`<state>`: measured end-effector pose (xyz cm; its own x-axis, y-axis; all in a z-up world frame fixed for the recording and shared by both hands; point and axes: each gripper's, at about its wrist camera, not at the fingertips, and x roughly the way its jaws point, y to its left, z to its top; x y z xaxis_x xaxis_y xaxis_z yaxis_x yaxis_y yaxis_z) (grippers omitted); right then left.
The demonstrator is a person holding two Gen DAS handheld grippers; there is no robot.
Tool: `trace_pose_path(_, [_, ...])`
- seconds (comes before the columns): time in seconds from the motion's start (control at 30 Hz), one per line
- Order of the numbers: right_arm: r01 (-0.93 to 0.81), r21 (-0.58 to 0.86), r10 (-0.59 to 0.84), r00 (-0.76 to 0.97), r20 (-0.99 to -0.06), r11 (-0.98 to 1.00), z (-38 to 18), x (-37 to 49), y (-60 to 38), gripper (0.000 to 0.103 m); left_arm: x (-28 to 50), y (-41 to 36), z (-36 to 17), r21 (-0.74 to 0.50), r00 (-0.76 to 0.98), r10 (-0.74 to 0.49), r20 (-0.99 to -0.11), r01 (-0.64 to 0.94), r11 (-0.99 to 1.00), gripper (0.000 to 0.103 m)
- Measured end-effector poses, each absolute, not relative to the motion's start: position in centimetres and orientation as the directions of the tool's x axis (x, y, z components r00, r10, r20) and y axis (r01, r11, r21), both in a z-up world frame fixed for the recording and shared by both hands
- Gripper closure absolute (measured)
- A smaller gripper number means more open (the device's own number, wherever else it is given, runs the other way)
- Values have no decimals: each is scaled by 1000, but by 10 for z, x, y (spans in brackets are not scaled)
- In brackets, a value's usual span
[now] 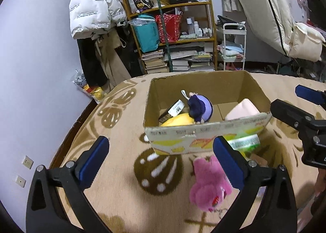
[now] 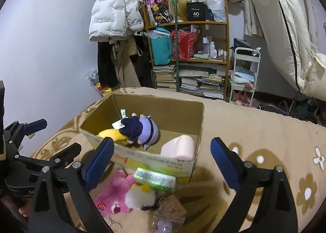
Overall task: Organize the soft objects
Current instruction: 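Lower left gripper onto the pink plush bear beside the box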
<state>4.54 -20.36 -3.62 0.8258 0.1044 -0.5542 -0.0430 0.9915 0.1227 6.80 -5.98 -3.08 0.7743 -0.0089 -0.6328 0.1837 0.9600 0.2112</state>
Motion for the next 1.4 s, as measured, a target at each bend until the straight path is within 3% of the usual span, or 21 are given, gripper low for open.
trace_pose_path(0.17, [-26, 123, 93, 814, -574, 992, -37, 28, -204, 3, 59, -50, -33, 104, 722, -81, -687, 208, 973, 2])
trace_pose_path(0.57, [16, 185, 100, 795, -598, 983, -41, 2, -210, 3, 41, -43, -39, 127, 686, -44, -727, 197, 972, 2])
trace_pose_path(1.4, [90, 300, 165, 670, -724, 950, -91, 59, -222, 3, 82, -71, -99, 119, 516, -23, -857, 241, 963, 2])
